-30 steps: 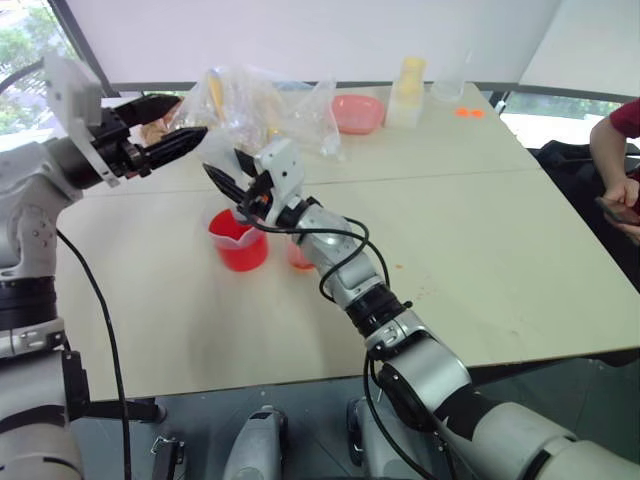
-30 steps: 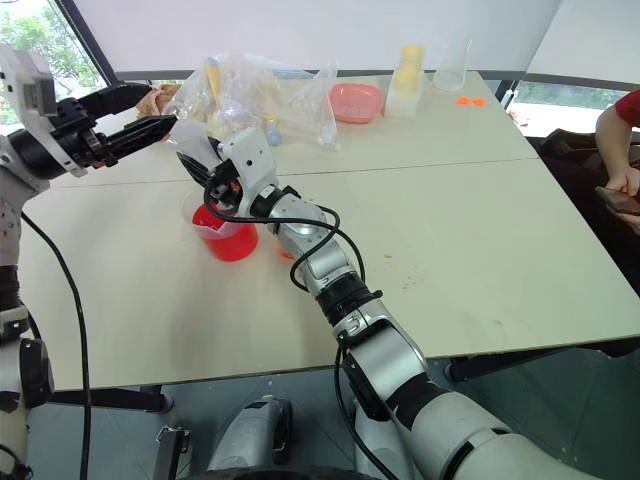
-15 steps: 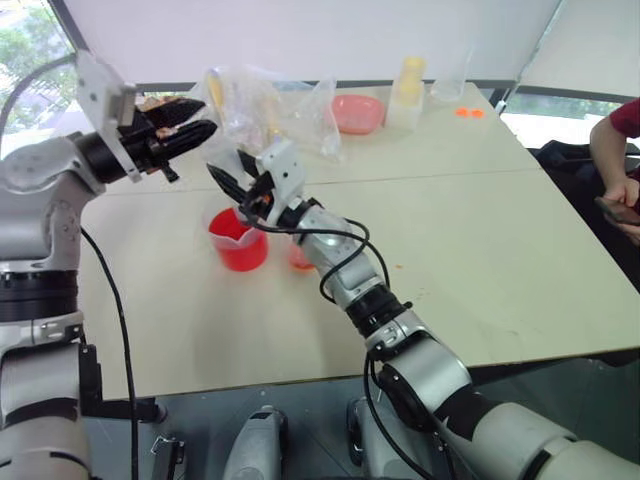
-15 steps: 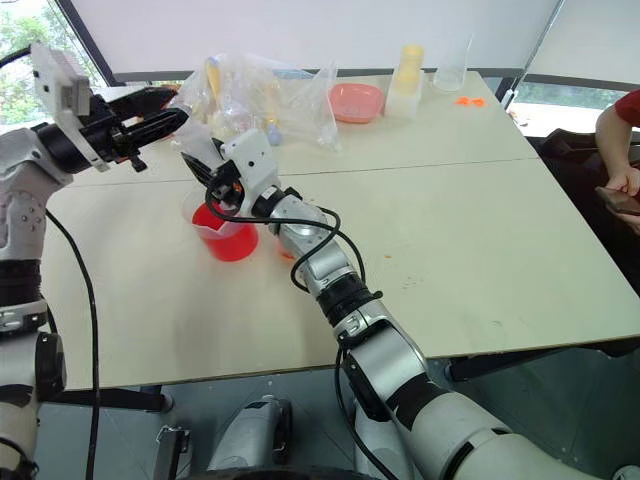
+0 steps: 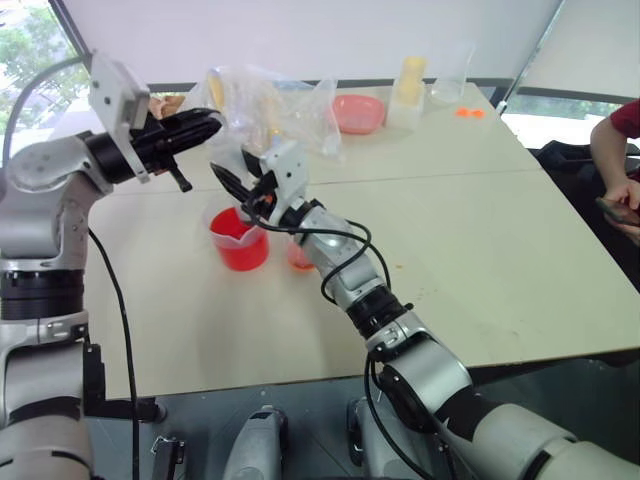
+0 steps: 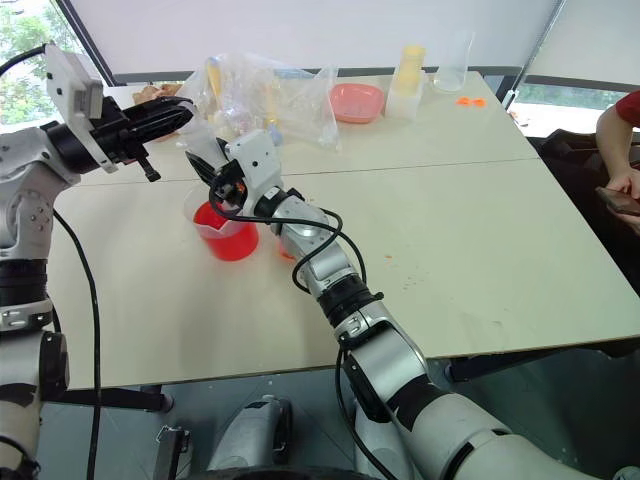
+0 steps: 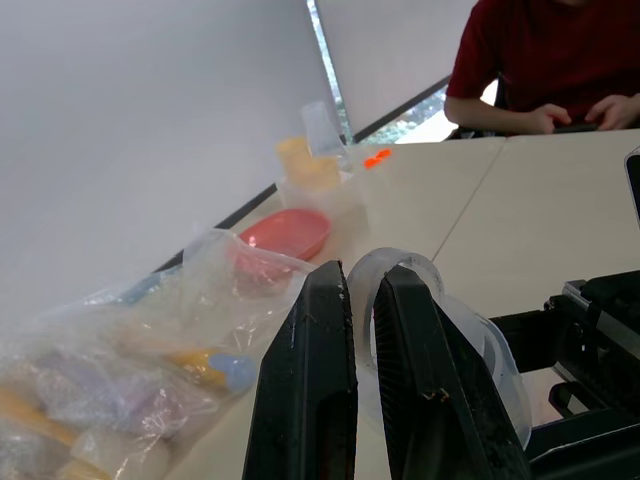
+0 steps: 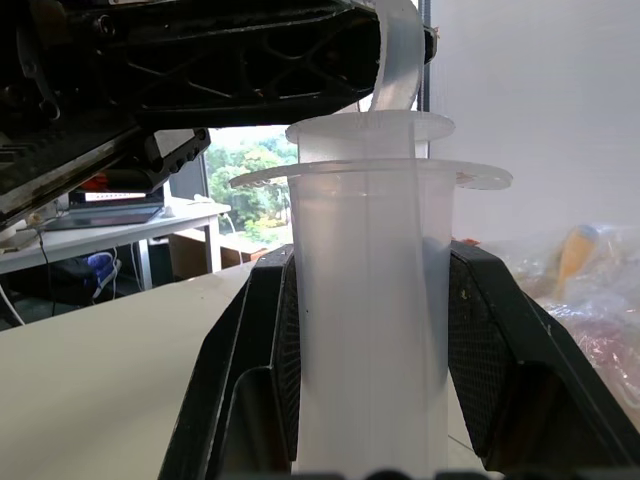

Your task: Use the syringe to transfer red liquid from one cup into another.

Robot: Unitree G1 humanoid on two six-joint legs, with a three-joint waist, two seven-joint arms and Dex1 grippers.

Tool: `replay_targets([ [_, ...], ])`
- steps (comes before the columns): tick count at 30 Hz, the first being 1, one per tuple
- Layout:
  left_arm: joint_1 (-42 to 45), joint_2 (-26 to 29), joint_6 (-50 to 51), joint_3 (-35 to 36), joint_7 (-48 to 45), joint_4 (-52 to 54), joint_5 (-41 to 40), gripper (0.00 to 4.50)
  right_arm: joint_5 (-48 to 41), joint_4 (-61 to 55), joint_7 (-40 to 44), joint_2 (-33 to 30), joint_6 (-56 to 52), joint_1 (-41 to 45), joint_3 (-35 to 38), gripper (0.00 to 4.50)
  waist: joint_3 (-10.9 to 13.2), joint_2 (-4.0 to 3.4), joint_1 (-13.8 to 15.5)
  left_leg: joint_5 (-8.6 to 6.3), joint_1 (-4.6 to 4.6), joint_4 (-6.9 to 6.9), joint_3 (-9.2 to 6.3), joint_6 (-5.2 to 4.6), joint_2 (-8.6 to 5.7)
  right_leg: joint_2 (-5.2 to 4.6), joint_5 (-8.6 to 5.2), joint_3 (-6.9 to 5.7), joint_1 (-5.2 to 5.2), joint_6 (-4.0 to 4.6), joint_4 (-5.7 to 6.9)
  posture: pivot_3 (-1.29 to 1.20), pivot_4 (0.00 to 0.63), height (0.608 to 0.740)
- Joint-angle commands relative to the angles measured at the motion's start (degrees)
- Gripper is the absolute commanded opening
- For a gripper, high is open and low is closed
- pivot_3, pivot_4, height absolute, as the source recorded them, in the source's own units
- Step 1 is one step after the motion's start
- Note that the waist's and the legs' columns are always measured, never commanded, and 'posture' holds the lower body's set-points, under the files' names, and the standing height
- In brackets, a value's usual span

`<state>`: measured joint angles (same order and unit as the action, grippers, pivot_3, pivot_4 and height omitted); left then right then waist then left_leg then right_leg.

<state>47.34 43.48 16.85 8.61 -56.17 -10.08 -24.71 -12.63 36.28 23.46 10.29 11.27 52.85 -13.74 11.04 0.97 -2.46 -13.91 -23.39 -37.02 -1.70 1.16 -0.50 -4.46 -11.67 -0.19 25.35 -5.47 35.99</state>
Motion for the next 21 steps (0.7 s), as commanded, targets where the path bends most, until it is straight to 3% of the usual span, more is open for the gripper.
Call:
replay_targets([
  [1,4.4,0.8,-3.3,2.2,2.9,-2.7,2.1,0.05,0.2,-4.3,2.7,8.1,0.5,-4.5,-4.0,1.41,0.0,0.00,0.0,0.00,0.00,0.00,0.01,0.00,0.00,0.00,0.00,0.00,0.00,0.00,0.00,0.00,0.150,0.740],
  [21,9.2,4.1,-7.5,1.8,-0.2,-10.0,3.9,0.05,-0.7,-6.6,3.4,8.8,-2.2,-7.1,-6.7,1.41,0.0,0.00,-0.1,0.00,0.00,-0.01,0.01,0.00,0.00,0.01,0.00,0.00,0.00,-0.01,0.02,0.00,0.150,0.740],
])
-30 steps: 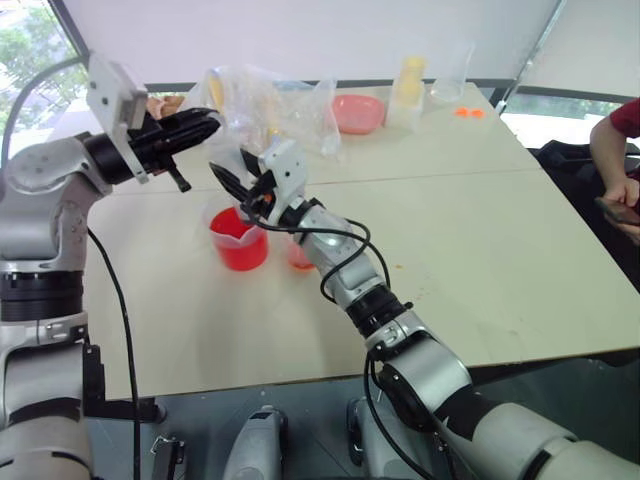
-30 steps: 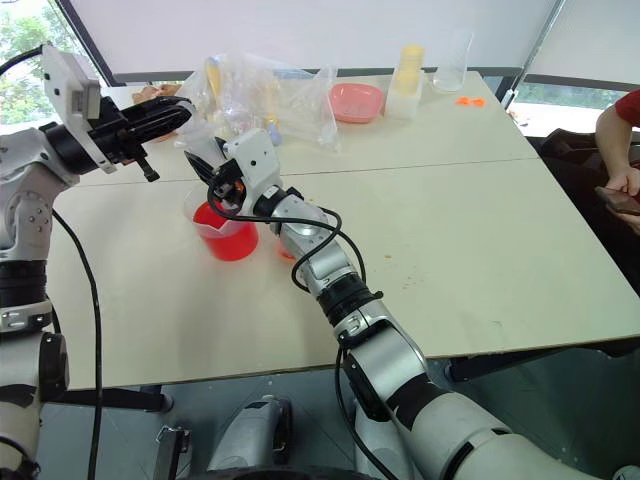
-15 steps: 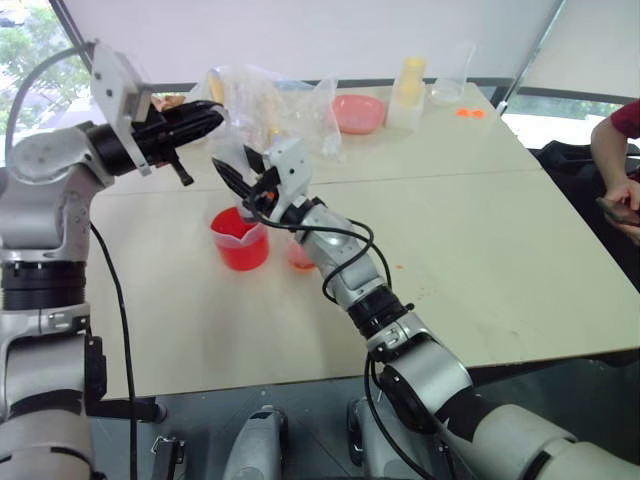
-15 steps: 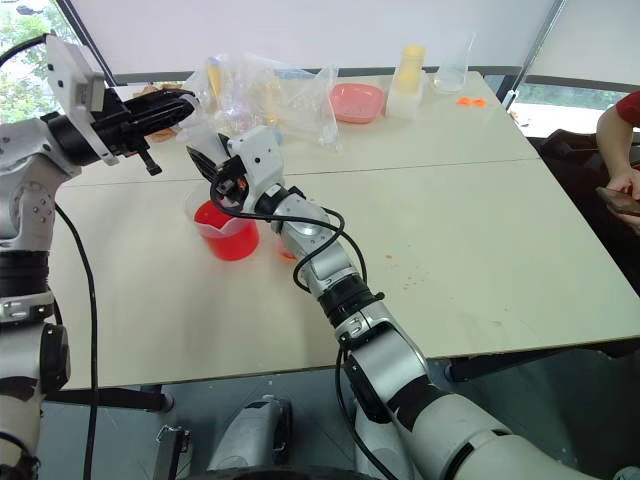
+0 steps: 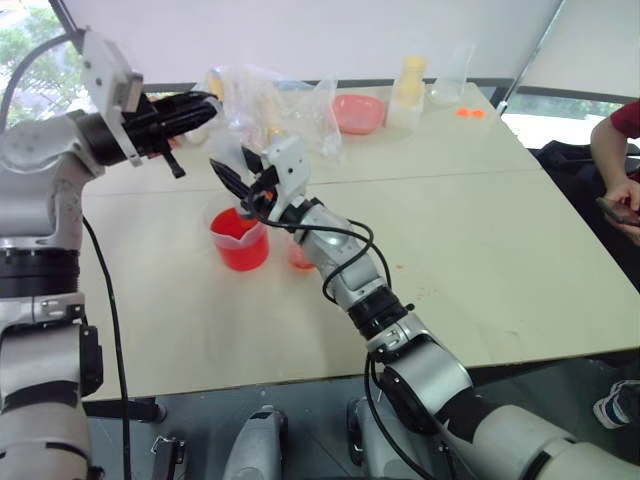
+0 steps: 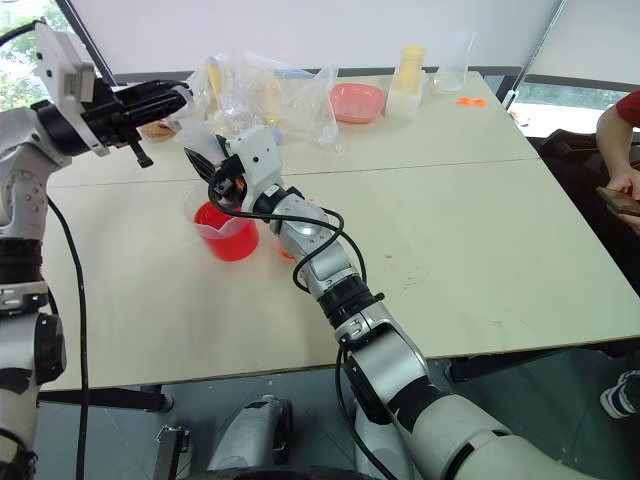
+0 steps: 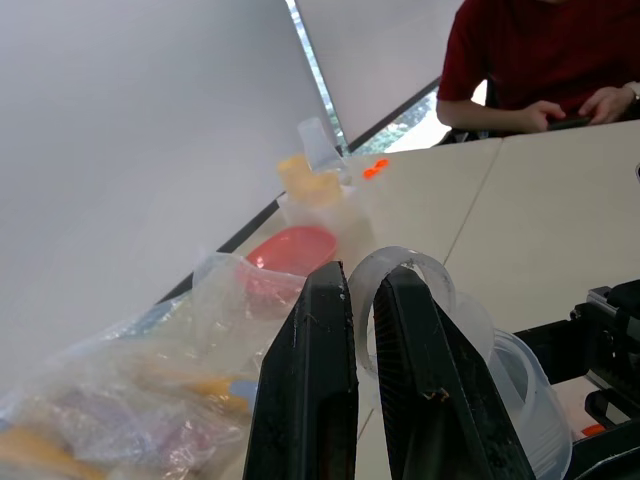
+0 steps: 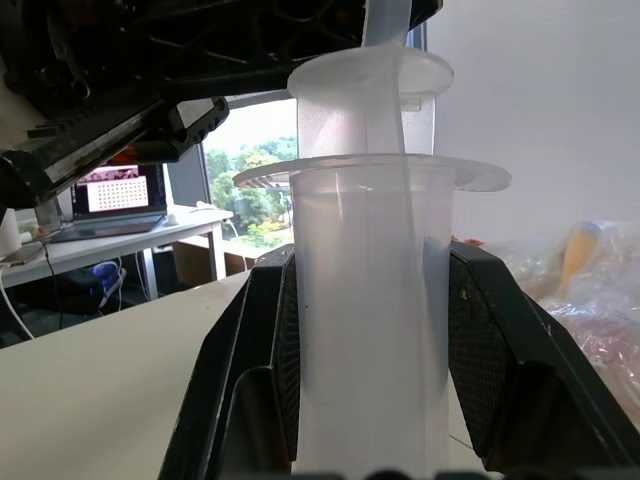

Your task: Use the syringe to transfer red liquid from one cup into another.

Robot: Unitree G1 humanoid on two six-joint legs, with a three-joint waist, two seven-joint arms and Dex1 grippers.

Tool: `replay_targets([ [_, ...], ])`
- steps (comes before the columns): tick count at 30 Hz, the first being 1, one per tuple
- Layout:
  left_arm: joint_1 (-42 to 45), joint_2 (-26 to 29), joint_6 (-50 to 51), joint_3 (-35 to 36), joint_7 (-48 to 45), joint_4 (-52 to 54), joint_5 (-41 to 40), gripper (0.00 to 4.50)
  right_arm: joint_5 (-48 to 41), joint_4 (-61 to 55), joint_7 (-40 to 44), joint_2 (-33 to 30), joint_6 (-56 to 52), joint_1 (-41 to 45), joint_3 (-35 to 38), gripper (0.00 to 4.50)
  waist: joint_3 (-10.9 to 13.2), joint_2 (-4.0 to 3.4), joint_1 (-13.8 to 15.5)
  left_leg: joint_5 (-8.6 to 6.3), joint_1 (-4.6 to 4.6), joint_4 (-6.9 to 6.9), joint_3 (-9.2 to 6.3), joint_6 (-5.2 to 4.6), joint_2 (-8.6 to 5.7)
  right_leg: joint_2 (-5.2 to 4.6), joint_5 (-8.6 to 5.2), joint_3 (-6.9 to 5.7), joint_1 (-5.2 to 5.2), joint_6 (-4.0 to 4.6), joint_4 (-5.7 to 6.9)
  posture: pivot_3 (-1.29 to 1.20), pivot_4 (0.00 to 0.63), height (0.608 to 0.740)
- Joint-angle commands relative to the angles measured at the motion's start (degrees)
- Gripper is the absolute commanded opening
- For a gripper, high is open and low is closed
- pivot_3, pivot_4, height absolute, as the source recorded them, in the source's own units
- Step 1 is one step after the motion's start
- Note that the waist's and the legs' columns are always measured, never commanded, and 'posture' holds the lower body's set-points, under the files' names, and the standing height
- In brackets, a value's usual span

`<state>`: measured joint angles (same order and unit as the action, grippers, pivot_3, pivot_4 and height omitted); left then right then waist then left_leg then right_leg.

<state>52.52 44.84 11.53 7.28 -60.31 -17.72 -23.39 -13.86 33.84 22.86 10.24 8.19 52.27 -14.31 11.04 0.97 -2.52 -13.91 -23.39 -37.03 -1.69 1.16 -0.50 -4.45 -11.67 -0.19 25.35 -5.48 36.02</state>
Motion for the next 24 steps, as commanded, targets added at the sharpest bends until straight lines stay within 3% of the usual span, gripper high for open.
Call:
replay_targets([
  [1,4.2,2.8,-2.4,3.2,3.9,-2.6,2.6,0.05,0.5,-4.3,4.0,8.8,0.9,-6.6,-6.2,1.41,0.0,0.00,0.0,0.00,0.00,0.00,0.00,0.00,0.00,0.00,0.00,0.00,0.00,0.00,0.00,0.00,0.150,0.740],
  [14,2.8,2.6,-1.5,3.0,3.0,-2.3,1.1,0.05,0.1,-4.0,2.7,8.4,1.5,-4.9,-4.7,1.41,0.0,0.00,0.0,0.00,0.00,0.00,0.00,0.00,0.00,0.00,0.00,0.00,0.00,0.00,0.02,0.00,0.150,0.740],
  [17,1.1,2.6,0.7,3.9,2.4,-0.6,-0.5,1.10,-0.2,-4.8,1.9,7.7,1.7,-3.1,-3.3,1.41,0.0,0.00,-0.1,0.00,0.00,0.00,0.00,0.00,0.00,0.00,0.00,0.00,0.00,0.00,0.02,0.00,0.150,0.740],
  [22,-1.5,3.8,3.0,4.8,2.4,1.8,-0.8,3.39,-1.1,-6.9,1.0,7.4,1.6,-1.2,-2.4,1.41,0.0,0.00,-0.1,0.00,0.00,0.00,-0.02,0.00,0.02,0.02,0.00,0.00,0.01,0.00,0.02,0.00,0.150,0.740],
  [24,-4.6,5.6,5.9,5.5,0.3,4.8,-2.6,3.39,-1.6,-7.8,0.9,7.3,1.4,-0.7,-2.2,1.41,0.0,0.00,-0.1,0.00,0.00,0.00,-0.01,0.00,0.02,0.02,0.00,0.00,0.01,-0.01,0.04,0.00,0.150,0.740],
])
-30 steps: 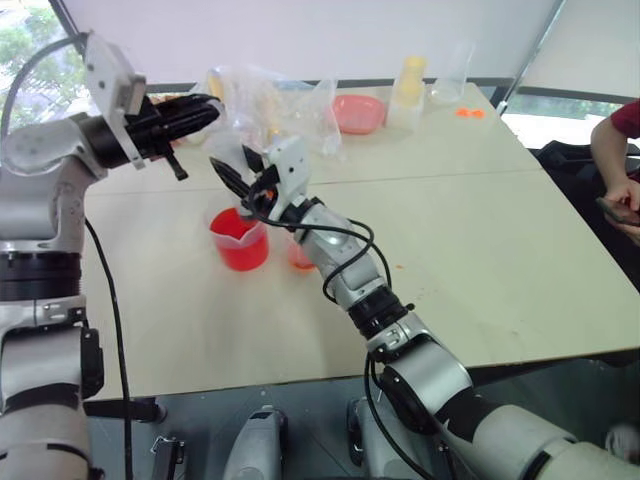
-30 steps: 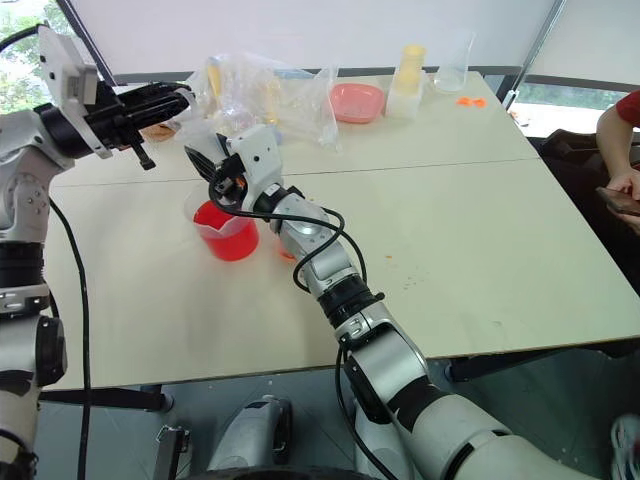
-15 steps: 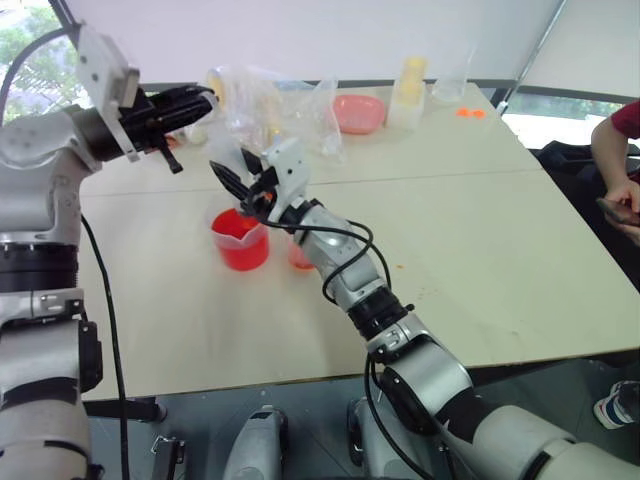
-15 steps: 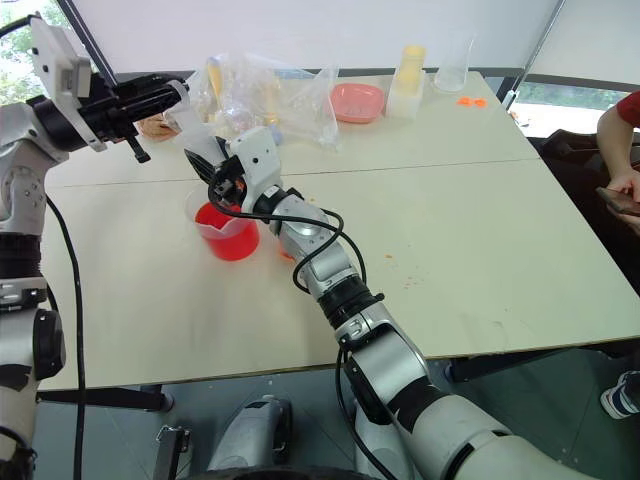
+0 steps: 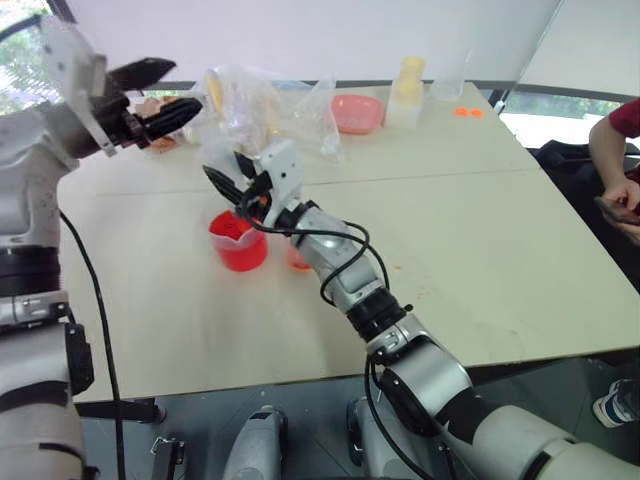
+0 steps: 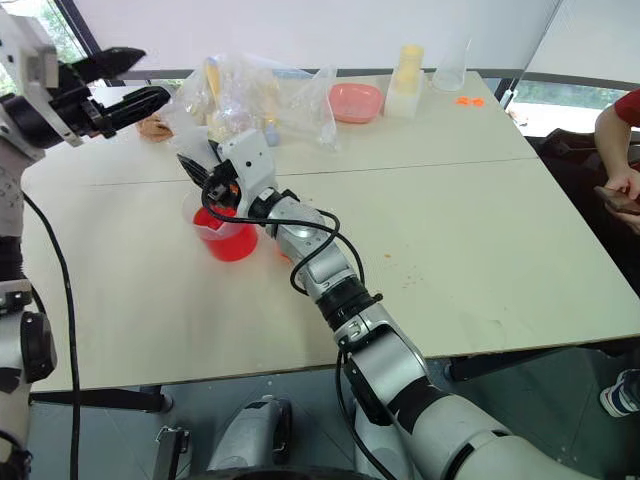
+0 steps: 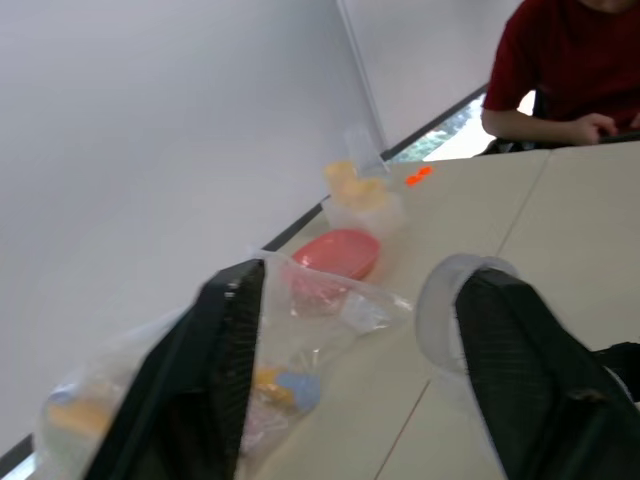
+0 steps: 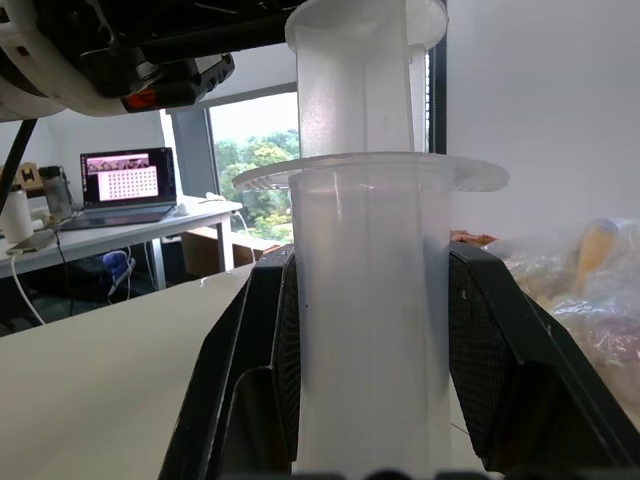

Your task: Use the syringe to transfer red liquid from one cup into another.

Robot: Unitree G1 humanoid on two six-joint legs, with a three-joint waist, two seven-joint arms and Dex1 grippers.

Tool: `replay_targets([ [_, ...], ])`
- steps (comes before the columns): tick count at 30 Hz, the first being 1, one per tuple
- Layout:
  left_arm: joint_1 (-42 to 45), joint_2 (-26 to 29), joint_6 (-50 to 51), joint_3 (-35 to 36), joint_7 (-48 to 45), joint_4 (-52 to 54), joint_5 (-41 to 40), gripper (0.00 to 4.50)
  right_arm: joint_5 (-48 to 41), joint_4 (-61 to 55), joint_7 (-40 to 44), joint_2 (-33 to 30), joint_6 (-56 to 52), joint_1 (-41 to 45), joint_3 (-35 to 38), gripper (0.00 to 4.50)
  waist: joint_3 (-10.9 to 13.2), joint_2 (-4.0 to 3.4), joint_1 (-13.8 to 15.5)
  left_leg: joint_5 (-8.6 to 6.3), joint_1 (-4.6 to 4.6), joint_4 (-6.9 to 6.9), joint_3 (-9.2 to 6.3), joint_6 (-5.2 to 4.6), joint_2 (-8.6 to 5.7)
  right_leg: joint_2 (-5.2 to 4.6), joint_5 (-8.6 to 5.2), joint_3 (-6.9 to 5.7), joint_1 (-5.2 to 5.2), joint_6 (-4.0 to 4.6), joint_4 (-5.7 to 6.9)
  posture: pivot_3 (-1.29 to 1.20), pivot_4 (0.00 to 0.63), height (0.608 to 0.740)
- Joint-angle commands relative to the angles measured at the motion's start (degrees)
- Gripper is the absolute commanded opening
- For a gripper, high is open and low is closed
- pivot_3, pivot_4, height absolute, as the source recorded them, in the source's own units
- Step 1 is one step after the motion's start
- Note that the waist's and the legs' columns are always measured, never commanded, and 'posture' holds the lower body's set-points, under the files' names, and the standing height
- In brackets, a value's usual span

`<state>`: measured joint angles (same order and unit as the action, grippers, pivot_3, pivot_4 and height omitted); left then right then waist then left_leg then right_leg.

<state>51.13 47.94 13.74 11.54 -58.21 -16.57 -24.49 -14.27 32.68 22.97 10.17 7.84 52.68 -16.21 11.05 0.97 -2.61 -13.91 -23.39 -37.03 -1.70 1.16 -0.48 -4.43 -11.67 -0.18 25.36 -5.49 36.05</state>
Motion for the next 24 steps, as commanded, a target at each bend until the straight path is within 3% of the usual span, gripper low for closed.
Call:
replay_targets([
  [1,-4.6,3.3,5.1,2.0,-2.2,4.9,-2.3,3.39,-1.4,-7.1,0.7,7.3,1.7,-1.0,-0.2,1.41,0.0,-0.01,-0.1,0.00,0.00,0.01,0.01,0.00,0.00,0.00,0.00,0.00,0.00,0.00,0.01,0.00,0.150,0.740],
  [8,-20.0,8.1,19.3,13.0,-4.2,16.7,-13.9,3.39,-3.1,-9.8,-0.6,6.9,0.3,0.7,1.4,1.41,0.0,-0.01,-0.5,0.00,0.04,0.04,-0.03,0.00,0.17,0.01,-0.01,0.06,0.03,0.01,0.02,0.00,0.150,0.740],
  [13,-28.3,3.7,22.1,21.3,4.3,21.2,-17.4,3.39,-7.7,-12.0,-3.0,7.2,-3.2,3.3,5.6,1.41,0.0,0.06,0.1,0.00,0.04,0.01,-0.11,0.00,0.24,-0.02,-0.01,0.03,0.01,0.02,-0.01,0.00,0.150,0.740],
  [19,-30.5,-0.7,21.6,19.5,9.2,25.0,-17.4,3.39,-13.9,-18.7,-7.0,4.3,-9.8,4.5,11.1,1.41,0.0,0.06,0.4,0.00,0.04,0.00,-0.14,0.01,0.19,-0.10,0.00,0.03,-0.02,0.02,-0.02,0.00,0.150,0.740],
  [24,-29.0,-2.7,21.9,15.3,9.4,27.3,-18.6,3.39,-13.1,-29.7,-9.3,-3.4,-15.7,0.5,14.2,1.41,0.0,0.06,0.3,0.00,0.04,0.02,-0.12,0.01,0.19,-0.09,0.00,0.03,0.01,0.03,-0.02,0.00,0.150,0.740],
])
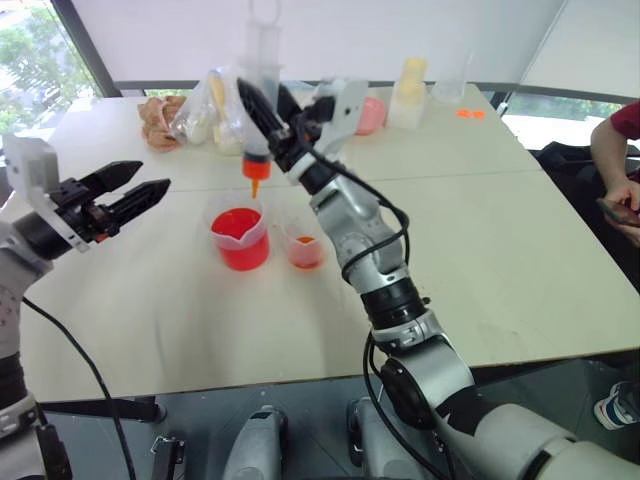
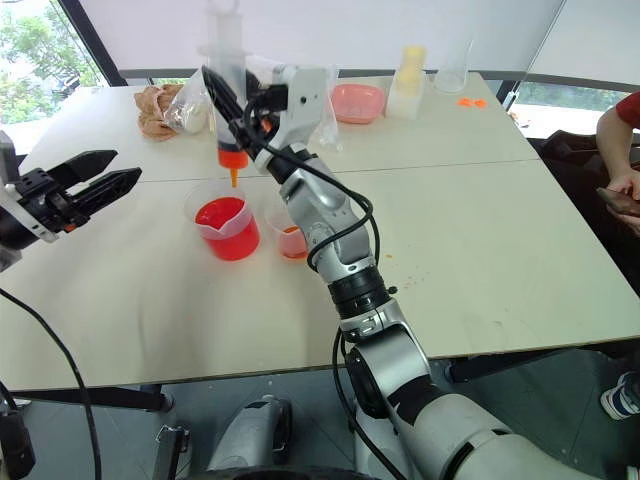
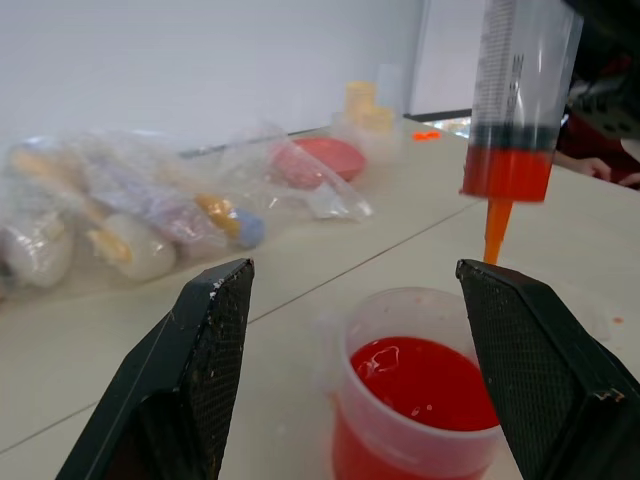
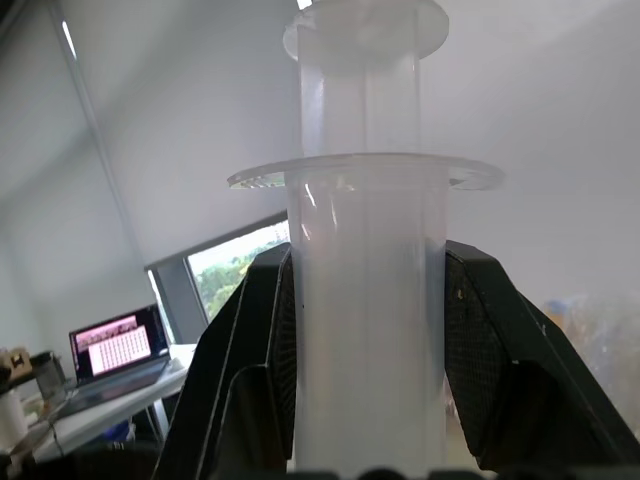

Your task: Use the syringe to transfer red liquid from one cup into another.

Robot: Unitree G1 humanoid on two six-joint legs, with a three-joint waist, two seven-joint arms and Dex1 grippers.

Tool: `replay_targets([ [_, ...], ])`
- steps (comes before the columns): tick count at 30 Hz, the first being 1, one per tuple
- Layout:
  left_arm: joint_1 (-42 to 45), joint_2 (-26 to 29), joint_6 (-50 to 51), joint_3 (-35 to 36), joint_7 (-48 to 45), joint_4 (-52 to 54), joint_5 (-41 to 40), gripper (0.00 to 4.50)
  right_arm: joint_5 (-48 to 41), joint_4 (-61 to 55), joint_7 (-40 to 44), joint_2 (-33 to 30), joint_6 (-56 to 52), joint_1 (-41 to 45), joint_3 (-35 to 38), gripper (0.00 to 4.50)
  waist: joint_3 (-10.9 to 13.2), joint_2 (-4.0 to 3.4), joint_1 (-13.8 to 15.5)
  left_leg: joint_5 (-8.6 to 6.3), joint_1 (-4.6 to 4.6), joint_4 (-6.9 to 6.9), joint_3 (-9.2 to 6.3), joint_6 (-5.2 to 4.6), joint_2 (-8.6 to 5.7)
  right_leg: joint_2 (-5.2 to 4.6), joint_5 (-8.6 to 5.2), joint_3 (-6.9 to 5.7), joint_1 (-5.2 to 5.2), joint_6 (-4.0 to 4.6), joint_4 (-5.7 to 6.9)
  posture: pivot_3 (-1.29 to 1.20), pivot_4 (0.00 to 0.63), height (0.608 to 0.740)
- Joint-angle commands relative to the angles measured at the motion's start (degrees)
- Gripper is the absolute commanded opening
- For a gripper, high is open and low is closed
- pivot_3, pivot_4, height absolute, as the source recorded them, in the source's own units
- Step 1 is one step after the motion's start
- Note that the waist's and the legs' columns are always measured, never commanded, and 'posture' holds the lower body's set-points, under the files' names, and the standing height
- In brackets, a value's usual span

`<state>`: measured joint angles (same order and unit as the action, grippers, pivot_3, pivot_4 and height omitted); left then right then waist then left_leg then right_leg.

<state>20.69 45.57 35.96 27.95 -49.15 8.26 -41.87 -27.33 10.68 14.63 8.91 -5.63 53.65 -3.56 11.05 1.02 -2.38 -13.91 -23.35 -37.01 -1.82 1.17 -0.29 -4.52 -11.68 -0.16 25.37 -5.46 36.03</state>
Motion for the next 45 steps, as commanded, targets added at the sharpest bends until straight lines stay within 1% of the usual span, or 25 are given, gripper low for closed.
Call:
replay_targets([
  [1,2.2,-0.7,-0.5,-1.8,0.4,2.2,-1.2,3.39,-0.1,-9.9,-1.4,-3.3,-3.7,-1.4,2.1,1.41,0.0,0.02,0.1,0.00,0.00,-0.01,0.01,0.00,-0.01,-0.01,0.00,0.00,-0.01,0.00,0.01,0.00,0.150,0.740],
  [4,5.9,-1.7,-1.5,-5.3,-0.4,0.1,-0.3,3.39,-0.4,-16.6,-3.5,-5.7,-8.1,-4.7,2.8,1.41,0.0,0.03,0.4,0.00,-0.01,-0.03,0.09,0.00,-0.07,-0.02,0.00,-0.01,-0.05,0.00,-0.03,0.00,0.150,0.740],
  [7,12.2,-3.4,-3.4,-9.0,-0.6,-3.5,1.3,3.39,1.7,-20.8,-4.2,-6.6,-10.1,-10.5,0.6,1.41,0.0,0.04,0.3,0.00,0.00,-0.04,0.12,0.00,-0.21,0.01,0.00,-0.02,-0.06,0.00,-0.01,0.00,0.150,0.740],
  [9,14.3,-3.9,-4.1,-10.0,-1.1,-5.1,2.0,3.39,3.0,-21.7,-4.2,-6.8,-10.5,-12.5,-0.4,1.41,0.0,0.03,-0.2,0.00,0.00,-0.04,0.13,0.00,-0.22,0.03,0.00,-0.02,-0.06,0.00,-0.01,0.00,0.150,0.740],
  [12,19.0,-4.9,-5.3,-12.2,-2.2,-7.7,2.8,3.39,4.1,-21.6,-4.1,-6.4,-10.2,-15.6,-0.8,1.41,0.0,0.02,-0.4,0.00,0.02,-0.02,0.19,-0.01,-0.19,0.08,0.00,0.02,-0.01,0.00,0.03,0.00,0.150,0.740],
  [18,28.4,-7.9,-8.9,-16.7,-5.4,-13.1,5.4,3.39,6.5,-18.7,-3.5,-4.5,-7.7,-16.5,-1.7,1.41,0.0,0.03,0.0,0.00,-0.01,-0.06,0.16,-0.01,-0.19,0.11,0.00,0.01,-0.03,-0.01,0.00,0.00,0.150,0.740],
  [23,39.5,-13.0,-16.9,-19.4,-7.6,-22.9,9.5,3.39,8.9,-14.7,-2.1,-3.4,-4.4,-16.0,-2.4,1.41,0.0,0.04,0.1,0.00,-0.02,-0.10,0.16,-0.01,-0.22,0.11,0.00,0.01,-0.06,-0.02,-0.02,0.00,0.150,0.740],
  [25,42.7,-14.3,-19.5,-20.2,-8.8,-26.6,11.0,3.39,9.3,-14.1,-1.6,-3.2,-3.7,-16.1,-2.5,1.41,0.0,0.04,0.1,0.00,-0.02,-0.10,0.16,-0.01,-0.22,0.10,0.00,0.01,-0.06,-0.02,-0.01,0.00,0.150,0.740],
  [30,46.7,-15.8,-23.1,-20.6,-11.0,-32.7,13.1,3.39,10.3,-13.5,-1.2,-3.2,-2.8,-16.7,-2.6,1.41,0.0,0.03,-0.2,0.00,0.00,-0.08,0.15,-0.02,-0.20,0.14,0.00,0.01,-0.04,-0.02,0.01,0.00,0.150,0.740],
  [34,47.1,-16.9,-25.4,-22.0,-12.5,-34.7,15.7,3.39,11.0,-13.4,-1.3,-2.9,-2.3,-17.0,-2.6,1.41,0.0,0.03,-0.1,0.00,-0.01,-0.09,0.14,-0.02,-0.19,0.15,-0.01,0.01,-0.04,-0.02,0.00,0.00,0.150,0.740],
  [38,46.6,-18.2,-29.2,-25.3,-13.0,-37.4,20.4,3.39,11.9,-13.0,-1.6,-2.1,-1.5,-17.0,-2.9,1.41,0.0,0.04,0.0,0.00,-0.02,-0.09,0.14,-0.02,-0.19,0.15,-0.01,0.01,-0.05,-0.02,0.00,0.00,0.150,0.740],
  [42,47.6,-19.4,-31.4,-26.0,-11.4,-40.3,23.0,3.39,12.5,-12.6,-1.2,-1.9,-0.9,-16.9,-3.2,1.41,0.0,0.04,0.0,0.00,-0.03,-0.10,0.15,-0.02,-0.20,0.14,0.00,0.01,-0.04,-0.03,-0.01,0.00,0.150,0.740],
  [45,48.3,-20.5,-31.8,-25.4,-10.7,-41.3,23.1,3.39,13.2,-12.4,-0.7,-2.0,-0.5,-17.1,-3.5,1.41,0.0,0.04,0.0,0.00,-0.03,-0.10,0.14,-0.02,-0.20,0.14,-0.01,0.01,-0.04,-0.03,0.00,0.00,0.150,0.740],
])
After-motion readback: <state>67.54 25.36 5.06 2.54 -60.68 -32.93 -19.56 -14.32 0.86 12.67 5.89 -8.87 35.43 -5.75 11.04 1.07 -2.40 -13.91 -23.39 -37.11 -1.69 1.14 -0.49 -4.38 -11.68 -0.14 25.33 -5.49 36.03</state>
